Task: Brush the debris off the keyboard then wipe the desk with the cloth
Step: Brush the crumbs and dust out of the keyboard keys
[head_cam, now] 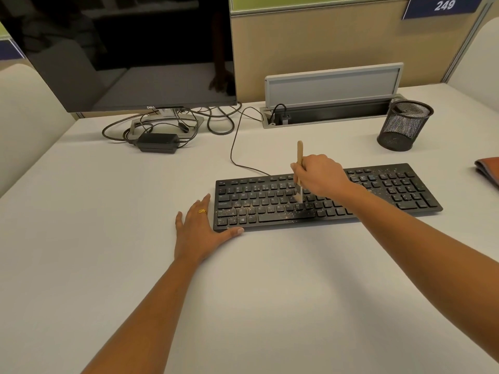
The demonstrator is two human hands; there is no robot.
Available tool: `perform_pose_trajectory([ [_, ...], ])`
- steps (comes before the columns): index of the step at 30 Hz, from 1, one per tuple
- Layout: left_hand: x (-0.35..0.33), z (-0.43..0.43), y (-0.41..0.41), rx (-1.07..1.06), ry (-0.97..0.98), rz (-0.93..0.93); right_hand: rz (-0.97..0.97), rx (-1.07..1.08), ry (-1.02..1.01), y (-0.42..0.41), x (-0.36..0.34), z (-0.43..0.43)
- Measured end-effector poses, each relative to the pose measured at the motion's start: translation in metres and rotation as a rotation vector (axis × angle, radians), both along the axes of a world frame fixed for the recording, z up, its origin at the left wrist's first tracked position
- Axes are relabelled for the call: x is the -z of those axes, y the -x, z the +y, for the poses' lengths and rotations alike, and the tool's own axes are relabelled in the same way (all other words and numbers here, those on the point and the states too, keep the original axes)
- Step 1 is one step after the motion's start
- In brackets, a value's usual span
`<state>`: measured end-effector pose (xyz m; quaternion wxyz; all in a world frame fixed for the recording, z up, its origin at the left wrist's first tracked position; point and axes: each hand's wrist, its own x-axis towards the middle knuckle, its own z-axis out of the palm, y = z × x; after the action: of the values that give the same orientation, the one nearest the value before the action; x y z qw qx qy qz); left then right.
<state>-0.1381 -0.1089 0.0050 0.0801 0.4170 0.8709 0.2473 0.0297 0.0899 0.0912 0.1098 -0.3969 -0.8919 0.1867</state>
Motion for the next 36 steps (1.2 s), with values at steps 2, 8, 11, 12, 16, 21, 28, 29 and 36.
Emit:
perform_pose_trajectory([
  [2, 0.000, 0.000, 0.000, 0.003, 0.001, -0.004, 0.064, 0.018, 0.015, 0.000, -0.001, 0.001],
  [8, 0.001, 0.000, 0.001, -0.003, -0.002, 0.010, 0.041, 0.004, 0.028, -0.005, 0.002, 0.001],
  [11, 0.000, -0.001, 0.000, 0.001, -0.004, 0.002, 0.104, -0.026, 0.079, -0.007, 0.001, 0.003],
  [12, 0.000, -0.001, 0.000, 0.002, -0.006, 0.000, 0.106, -0.047, 0.094, -0.008, 0.000, 0.002],
  [16, -0.001, -0.001, -0.001, 0.000, -0.005, 0.000, -0.050, -0.026, -0.049, -0.011, -0.003, 0.005],
  [21, -0.001, 0.000, -0.001, -0.006, -0.009, 0.000, 0.072, 0.076, -0.049, -0.011, -0.005, 0.011],
  [28, 0.000, 0.000, 0.000, 0.003, 0.006, 0.003, -0.031, 0.041, 0.000, -0.010, 0.001, 0.006],
  [29, 0.000, 0.000, 0.000, 0.003, 0.007, 0.003, -0.022, 0.046, 0.007, -0.009, 0.000, 0.006],
  [36, -0.001, 0.000, 0.000, 0.004, 0.009, -0.005, 0.003, 0.041, 0.016, -0.011, 0.002, 0.006],
])
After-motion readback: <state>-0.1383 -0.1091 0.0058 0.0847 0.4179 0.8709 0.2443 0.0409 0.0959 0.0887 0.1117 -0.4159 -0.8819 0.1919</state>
